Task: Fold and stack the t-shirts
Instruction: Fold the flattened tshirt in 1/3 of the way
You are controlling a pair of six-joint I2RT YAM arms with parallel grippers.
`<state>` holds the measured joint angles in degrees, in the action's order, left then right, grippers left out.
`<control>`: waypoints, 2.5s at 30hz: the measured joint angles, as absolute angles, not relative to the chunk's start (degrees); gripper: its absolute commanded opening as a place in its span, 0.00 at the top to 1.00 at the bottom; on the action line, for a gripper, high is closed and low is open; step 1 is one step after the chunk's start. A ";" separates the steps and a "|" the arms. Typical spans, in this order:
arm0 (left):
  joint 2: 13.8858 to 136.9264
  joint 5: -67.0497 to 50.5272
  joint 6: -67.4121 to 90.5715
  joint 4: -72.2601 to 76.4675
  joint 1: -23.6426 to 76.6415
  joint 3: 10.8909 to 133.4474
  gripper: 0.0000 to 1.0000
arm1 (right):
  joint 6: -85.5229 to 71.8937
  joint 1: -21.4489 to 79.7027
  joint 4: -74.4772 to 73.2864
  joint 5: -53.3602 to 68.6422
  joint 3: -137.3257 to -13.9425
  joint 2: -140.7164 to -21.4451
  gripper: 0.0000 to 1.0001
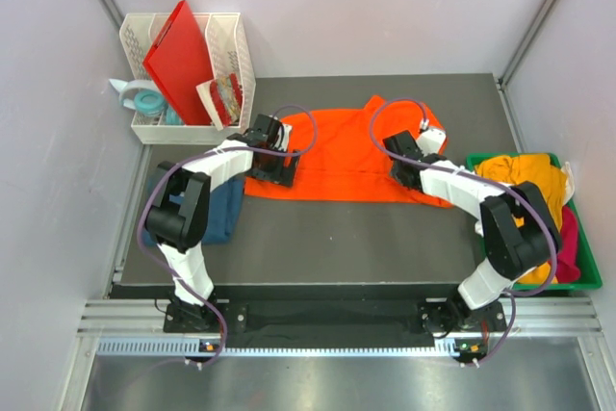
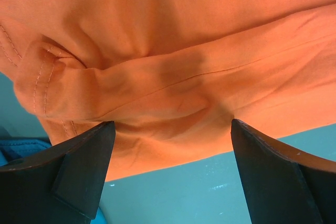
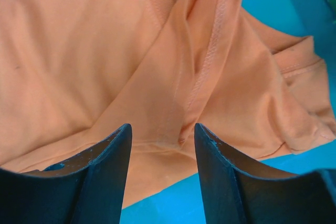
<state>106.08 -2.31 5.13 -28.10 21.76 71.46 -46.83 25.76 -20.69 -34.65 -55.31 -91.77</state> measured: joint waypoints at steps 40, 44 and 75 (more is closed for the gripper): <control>106.80 -1.93 5.10 -28.21 21.76 71.46 0.05 | -41.10 24.18 -22.00 -32.86 -75.26 -103.44 1.00; 106.85 -1.89 5.10 -28.21 21.76 71.46 0.05 | -40.03 24.18 -22.11 -32.16 -77.56 -108.12 1.00; 107.94 -2.13 5.39 -28.21 21.87 72.23 0.02 | -32.53 21.93 -18.33 -32.88 -76.38 -97.23 1.00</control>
